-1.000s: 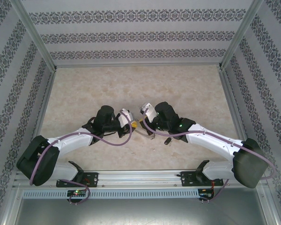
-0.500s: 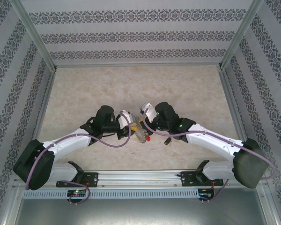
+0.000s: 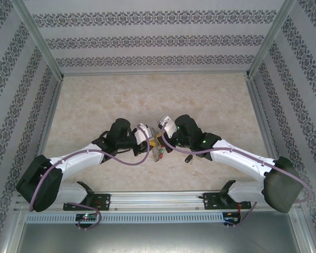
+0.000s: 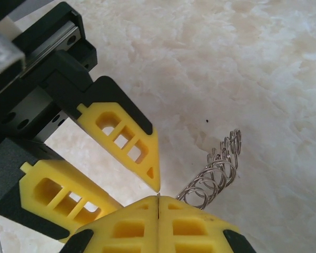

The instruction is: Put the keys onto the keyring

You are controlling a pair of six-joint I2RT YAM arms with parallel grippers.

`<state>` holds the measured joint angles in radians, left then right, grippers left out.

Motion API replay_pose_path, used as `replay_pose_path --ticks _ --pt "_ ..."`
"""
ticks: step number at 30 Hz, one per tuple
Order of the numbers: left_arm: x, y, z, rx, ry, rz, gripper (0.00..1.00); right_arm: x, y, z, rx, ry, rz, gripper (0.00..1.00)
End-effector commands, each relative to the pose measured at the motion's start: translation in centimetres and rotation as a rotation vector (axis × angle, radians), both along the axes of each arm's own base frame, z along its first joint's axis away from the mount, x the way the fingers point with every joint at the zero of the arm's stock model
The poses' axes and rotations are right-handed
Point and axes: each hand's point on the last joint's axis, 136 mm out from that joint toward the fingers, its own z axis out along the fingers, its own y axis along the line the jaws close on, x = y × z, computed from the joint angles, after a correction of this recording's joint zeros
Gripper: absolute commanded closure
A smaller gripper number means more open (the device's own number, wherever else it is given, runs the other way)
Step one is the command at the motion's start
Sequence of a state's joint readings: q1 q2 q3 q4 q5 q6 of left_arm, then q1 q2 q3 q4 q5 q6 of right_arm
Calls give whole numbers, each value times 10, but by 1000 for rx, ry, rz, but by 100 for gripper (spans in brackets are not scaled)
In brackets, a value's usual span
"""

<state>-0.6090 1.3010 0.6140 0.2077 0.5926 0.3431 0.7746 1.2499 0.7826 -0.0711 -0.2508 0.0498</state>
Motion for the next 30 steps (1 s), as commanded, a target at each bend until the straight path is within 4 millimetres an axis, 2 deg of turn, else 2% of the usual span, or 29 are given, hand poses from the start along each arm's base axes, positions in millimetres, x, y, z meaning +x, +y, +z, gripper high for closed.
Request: replay_pose_path --ticks 1,17,24,30 --pt "5 -11 17 -39 -43 -16 72 1 7 26 57 -45 24 100" --pt "17 -9 18 -31 -56 46 80 -4 9 28 63 -38 50 100" --pt "5 -16 22 -49 -44 -42 74 -4 10 30 68 -39 54 100" --pt "4 -19 19 -34 -22 -63 80 -7 11 29 68 -28 64 100"
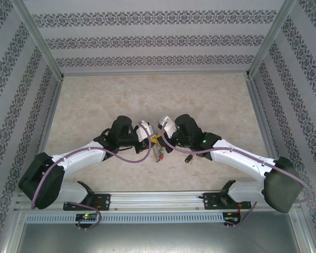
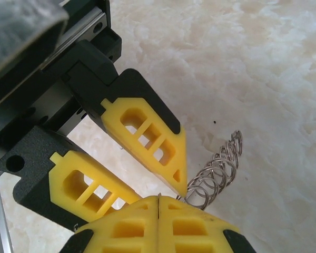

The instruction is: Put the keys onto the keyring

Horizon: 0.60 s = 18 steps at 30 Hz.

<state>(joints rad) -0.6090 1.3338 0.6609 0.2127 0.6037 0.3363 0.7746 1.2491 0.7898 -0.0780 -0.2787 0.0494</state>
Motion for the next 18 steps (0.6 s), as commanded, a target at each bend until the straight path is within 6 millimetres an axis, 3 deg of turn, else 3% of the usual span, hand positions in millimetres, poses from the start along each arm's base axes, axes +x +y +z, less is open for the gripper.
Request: replay_pose_path --ticks 1,11,18 --pt "-4 -10 9 -13 -14 -54 84 -4 8 27 56 -39 42 100" --pt "-3 -3 3 30 -25 -30 96 2 -4 25 30 -65 -19 100" --pt "-3 -2 3 27 -34 -22 100 23 -29 3 -41 -3 -182 100"
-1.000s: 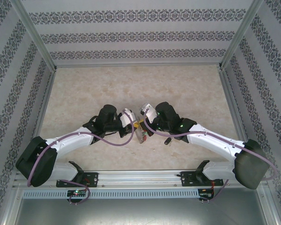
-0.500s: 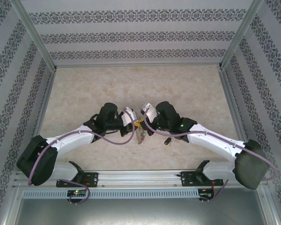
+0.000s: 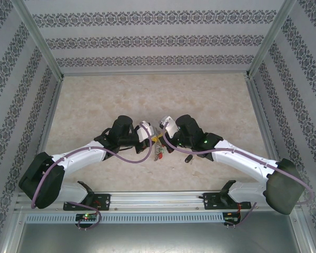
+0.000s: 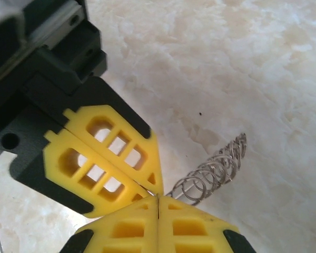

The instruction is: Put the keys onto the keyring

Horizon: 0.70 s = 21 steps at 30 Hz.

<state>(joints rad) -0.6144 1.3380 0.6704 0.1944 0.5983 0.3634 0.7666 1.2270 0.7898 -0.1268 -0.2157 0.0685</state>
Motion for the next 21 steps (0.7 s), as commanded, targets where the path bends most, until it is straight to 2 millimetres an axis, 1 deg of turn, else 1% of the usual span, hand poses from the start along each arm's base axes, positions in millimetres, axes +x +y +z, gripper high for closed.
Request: replay_pose_path --ticks 1,6,11,18,21 --pt "-2 0 5 5 -22 -6 100 19 -18 2 -9 1 -123 100" --pt "-2 -1 10 -26 -41 -1 100 24 -24 -6 -7 27 -159 100" --pt "-2 -3 13 -53 -42 0 100 22 -18 -7 17 43 -135 100" --pt "-2 -3 19 -109 -57 19 100 20 -13 -22 4 95 -119 100" --pt "-2 0 16 -112 -61 39 100 22 -11 -15 18 77 -119 100"
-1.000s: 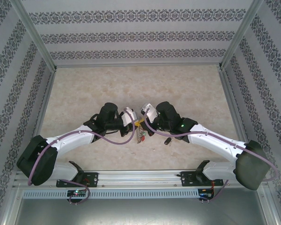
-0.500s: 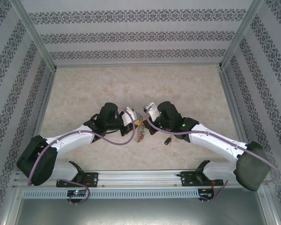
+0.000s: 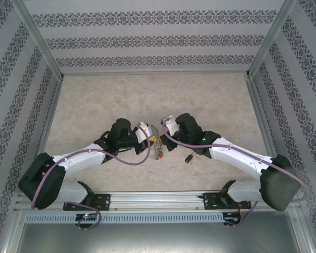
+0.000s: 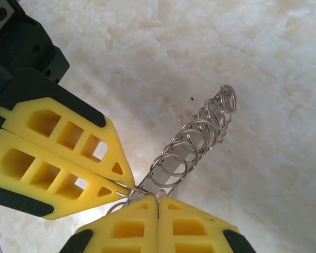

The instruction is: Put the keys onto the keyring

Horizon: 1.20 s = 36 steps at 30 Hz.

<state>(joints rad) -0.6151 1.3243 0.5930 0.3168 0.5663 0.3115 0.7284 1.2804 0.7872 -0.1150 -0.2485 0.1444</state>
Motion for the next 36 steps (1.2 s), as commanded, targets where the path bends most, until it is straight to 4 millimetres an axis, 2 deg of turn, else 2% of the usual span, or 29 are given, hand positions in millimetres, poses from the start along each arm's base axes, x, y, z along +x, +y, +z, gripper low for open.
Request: replay_pose_path --ticks 1,6,8,10,13,21,36 --pt "-3 -4 21 -70 -50 -5 100 13 -7 5 4 -27 -62 100" --pt "0 2 14 -54 -55 32 98 11 3 35 43 -90 -20 100" --pt "1 2 12 -47 -52 35 94 9 5 41 49 -101 -9 100" --pt "1 2 11 -44 -49 36 86 6 9 45 56 -112 13 100" --pt "1 1 10 -37 -38 29 84 3 12 51 68 -122 32 100" --pt "1 -3 15 -31 -40 5 76 -1 15 54 70 -128 55 100" --pt "-3 -8 16 -24 -20 -44 73 -3 17 55 71 -125 67 100"
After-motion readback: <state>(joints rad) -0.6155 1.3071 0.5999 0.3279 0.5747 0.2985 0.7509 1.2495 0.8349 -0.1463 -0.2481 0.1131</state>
